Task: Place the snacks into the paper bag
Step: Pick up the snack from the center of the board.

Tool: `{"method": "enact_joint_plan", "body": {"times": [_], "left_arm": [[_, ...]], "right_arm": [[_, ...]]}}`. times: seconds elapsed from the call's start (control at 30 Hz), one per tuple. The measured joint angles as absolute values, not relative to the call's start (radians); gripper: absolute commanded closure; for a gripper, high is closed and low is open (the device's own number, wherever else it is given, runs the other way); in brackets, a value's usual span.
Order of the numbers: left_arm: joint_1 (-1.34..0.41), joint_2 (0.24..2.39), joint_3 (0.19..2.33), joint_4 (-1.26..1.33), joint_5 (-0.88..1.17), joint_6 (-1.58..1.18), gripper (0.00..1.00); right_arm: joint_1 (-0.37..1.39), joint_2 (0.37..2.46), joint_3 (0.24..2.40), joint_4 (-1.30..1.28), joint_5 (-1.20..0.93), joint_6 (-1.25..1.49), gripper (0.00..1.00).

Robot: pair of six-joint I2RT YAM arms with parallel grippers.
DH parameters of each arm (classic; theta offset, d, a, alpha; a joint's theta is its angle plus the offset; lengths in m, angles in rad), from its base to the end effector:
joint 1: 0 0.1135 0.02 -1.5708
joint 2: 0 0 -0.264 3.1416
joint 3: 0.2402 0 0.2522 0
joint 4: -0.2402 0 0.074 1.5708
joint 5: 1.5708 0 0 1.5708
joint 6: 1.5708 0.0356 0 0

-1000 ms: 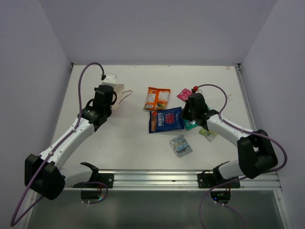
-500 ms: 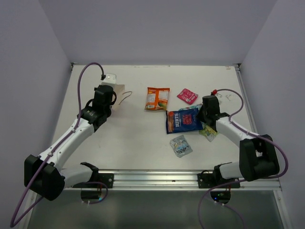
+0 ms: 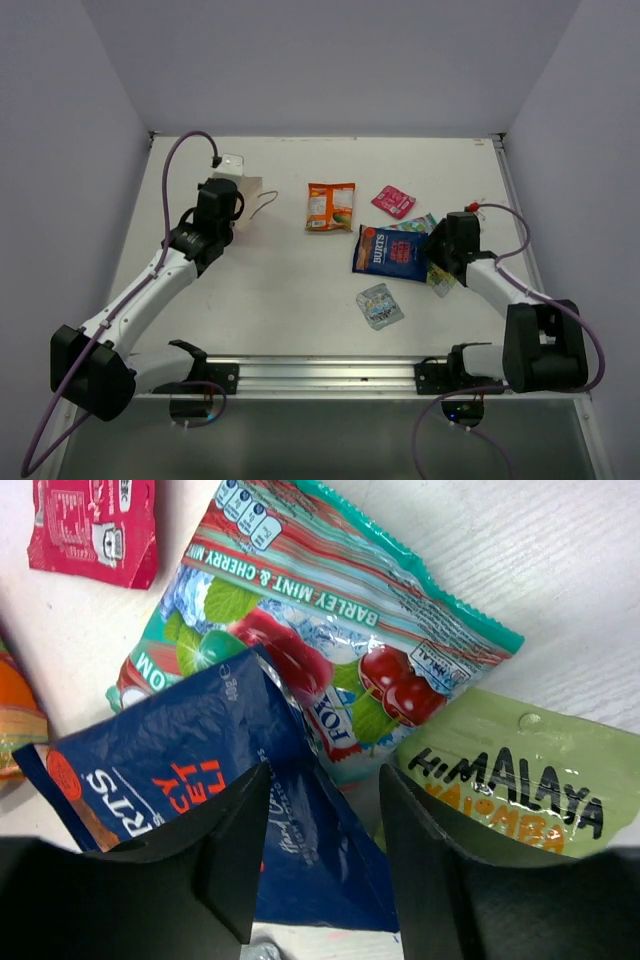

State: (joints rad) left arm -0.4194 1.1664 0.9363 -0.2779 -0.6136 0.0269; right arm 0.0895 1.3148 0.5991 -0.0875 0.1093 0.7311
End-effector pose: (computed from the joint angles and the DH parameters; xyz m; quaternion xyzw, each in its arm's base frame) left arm 0.2444 -0.0865 0.3086 0.0326 0.8353 0.1612 0.5246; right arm 0.2527 0.0188 0.1747 0.3114 0.8722 0.1027 0.3631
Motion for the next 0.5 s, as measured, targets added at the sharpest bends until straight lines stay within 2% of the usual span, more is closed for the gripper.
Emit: {"method": "enact_joint_plan", "body": {"times": [0.07, 0.2, 0.5], "left_arm": [[-0.419, 1.166, 0.936, -0.278, -0.613, 0.027, 1.00], [-0.419, 1.166, 0.936, -0.278, -0.607, 0.027, 1.00], [-0.419, 1.166, 0.936, -0.278, -0.594, 0.020, 1.00]], "right_arm": [[0.074, 1.285, 0.577, -0.086, 0.079, 0.728, 0.36], [0.048, 1.256, 0.547, -0.079, 0.002, 0.720, 0.25], [-0.030, 1.253, 0.442, 0.044, -0.183, 0.691, 0.23]]}}
